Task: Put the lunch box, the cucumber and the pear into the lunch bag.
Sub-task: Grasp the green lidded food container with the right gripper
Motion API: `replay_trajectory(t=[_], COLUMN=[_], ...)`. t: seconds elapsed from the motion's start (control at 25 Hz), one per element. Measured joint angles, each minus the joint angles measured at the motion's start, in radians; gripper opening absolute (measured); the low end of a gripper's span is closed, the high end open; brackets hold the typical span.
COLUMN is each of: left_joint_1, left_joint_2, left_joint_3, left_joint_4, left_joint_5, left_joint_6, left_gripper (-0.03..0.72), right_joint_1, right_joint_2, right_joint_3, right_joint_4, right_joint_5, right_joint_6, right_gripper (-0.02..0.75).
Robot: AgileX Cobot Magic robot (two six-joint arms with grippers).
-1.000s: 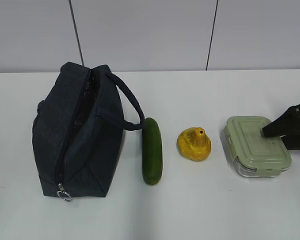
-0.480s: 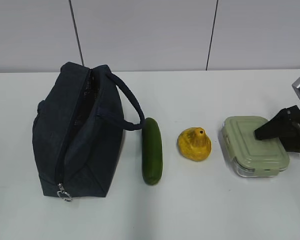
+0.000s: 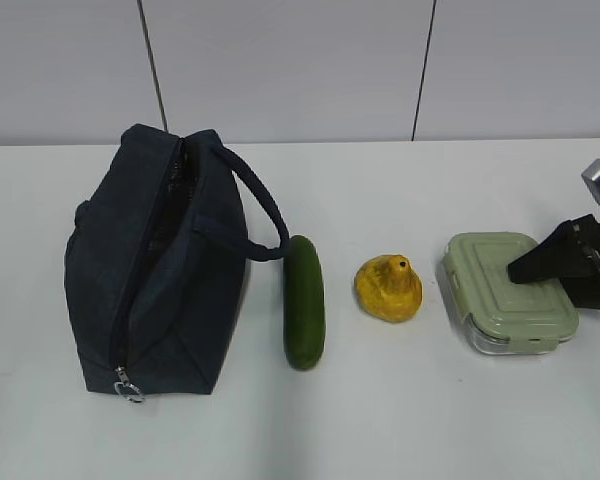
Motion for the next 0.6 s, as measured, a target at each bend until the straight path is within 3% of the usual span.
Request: replay_trajectory(t=[0.2, 0.44, 0.6], left_joint_1=[0.0, 0.0, 0.0], left_joint_2=[0.0, 0.0, 0.0], left_joint_3=[0.0, 0.0, 0.0], left_joint_4=[0.0, 0.0, -0.001], left_joint_5=[0.0, 0.0, 0.0], left_joint_6=[0.0, 0.0, 0.0], left_gripper=[0.342, 0.342, 0.342], right_joint_1=[0.0, 0.0, 0.0], right_joint_2=[0.0, 0.0, 0.0], right_joint_3=[0.0, 0.0, 0.0], right_joint_4=[-0.004, -0.003, -0.002], right_joint_5=[0.001, 0.023, 0.03], right_joint_6=[0.004, 0.01, 0.014], right_gripper=[0.575, 0.442, 0.405])
